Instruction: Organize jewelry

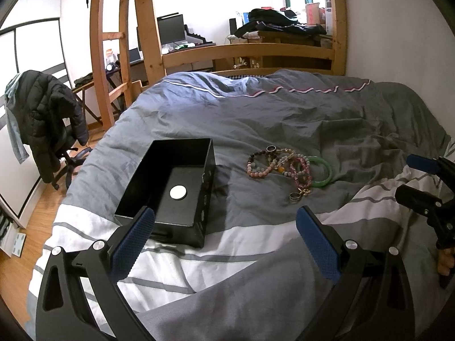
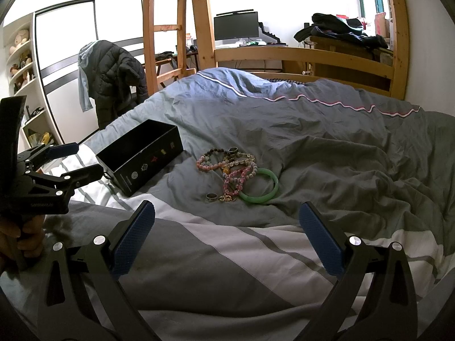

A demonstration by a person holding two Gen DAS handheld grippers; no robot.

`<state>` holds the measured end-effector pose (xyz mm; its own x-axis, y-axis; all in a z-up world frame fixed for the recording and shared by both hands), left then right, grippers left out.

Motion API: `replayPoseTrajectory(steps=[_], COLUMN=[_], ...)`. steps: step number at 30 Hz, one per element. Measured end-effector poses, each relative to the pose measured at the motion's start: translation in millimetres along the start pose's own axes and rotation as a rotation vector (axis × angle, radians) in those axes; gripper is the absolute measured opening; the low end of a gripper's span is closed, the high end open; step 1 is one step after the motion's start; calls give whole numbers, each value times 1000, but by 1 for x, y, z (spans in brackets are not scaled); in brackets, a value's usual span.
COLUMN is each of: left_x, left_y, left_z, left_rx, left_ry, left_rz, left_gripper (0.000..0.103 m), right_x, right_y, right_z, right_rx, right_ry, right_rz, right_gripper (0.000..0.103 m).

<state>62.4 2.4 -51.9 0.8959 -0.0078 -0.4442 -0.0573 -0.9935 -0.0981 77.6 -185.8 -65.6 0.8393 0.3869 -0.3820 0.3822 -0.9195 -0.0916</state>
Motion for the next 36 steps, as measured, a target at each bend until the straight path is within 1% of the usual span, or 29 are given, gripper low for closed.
replayPoseTrajectory(steps=[36], left_x=[1], left_y=[0], left_z=[1], left_rx=[2], left_ry=[-4], left_rz=[-1], left_gripper=[99], right_x=[1], right_y=[-1], right_z=[2], right_rx=[1], right_ry=[-5], right_rz=[0], right_gripper=[100])
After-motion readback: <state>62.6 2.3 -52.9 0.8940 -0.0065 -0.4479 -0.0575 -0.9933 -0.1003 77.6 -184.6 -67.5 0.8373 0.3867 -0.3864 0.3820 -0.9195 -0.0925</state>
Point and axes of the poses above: each gripper's, at about its wrist camera, not at the fingertips, and x roughly the way its jaws point, y to its right, z to its underside, the point moved 8 cm from there along x, roughly the way its jaws point, and after that the axes turned 13 degrees about y, right-handed, at the moved point
